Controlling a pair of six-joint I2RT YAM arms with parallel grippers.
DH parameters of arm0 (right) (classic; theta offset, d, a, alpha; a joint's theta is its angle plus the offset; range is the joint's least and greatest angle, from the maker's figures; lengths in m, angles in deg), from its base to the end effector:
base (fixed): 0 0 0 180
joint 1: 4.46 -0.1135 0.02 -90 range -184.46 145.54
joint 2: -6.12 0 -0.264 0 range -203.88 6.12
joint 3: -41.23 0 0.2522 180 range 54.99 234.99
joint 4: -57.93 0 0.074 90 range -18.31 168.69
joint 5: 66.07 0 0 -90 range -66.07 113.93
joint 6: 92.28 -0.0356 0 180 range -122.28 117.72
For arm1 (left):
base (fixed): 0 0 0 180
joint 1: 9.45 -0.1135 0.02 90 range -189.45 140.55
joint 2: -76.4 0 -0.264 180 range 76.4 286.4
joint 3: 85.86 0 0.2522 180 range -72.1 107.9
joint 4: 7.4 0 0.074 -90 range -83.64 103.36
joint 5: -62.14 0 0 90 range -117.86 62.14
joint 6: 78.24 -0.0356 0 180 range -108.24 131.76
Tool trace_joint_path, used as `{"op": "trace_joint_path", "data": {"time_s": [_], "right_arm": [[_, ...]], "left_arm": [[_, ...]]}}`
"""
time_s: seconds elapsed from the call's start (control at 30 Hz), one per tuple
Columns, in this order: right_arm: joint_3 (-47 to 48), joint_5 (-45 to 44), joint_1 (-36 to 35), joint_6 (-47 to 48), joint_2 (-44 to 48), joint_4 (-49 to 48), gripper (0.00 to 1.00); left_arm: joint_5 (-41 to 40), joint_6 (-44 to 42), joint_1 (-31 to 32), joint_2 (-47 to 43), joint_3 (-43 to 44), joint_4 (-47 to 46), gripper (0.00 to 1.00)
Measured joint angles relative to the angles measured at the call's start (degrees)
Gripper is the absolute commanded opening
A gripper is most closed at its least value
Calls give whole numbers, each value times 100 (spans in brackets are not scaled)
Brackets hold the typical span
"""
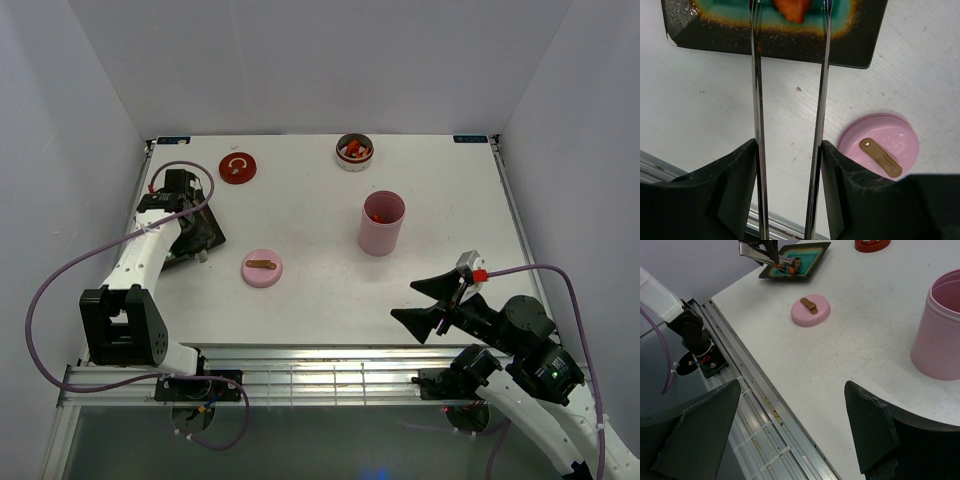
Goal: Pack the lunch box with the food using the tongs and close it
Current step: Pick up the fake food from the plate.
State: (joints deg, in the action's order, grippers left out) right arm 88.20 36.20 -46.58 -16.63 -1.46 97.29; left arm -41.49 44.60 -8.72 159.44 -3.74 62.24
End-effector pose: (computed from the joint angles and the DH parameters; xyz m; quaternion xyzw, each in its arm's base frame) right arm 0.0409 0.0472 0.3084 -0.2421 0.6642 0.3993 0.5838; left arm 0.2764 0.0049 0.2691 -0.2899 0.9350 0.0636 0.1943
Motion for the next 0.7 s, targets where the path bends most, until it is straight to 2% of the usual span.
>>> {"op": "trace_joint_path", "data": {"time_s": [0.4,0.7], "right_arm": [[0,-4,0,0,9,-2,90],[0,-4,0,2,9,-2,90]], "left_arm": [[170,-295,-511,-2,-249,-105,61],[382,-422,-555,0,-249,-208,60]]}}
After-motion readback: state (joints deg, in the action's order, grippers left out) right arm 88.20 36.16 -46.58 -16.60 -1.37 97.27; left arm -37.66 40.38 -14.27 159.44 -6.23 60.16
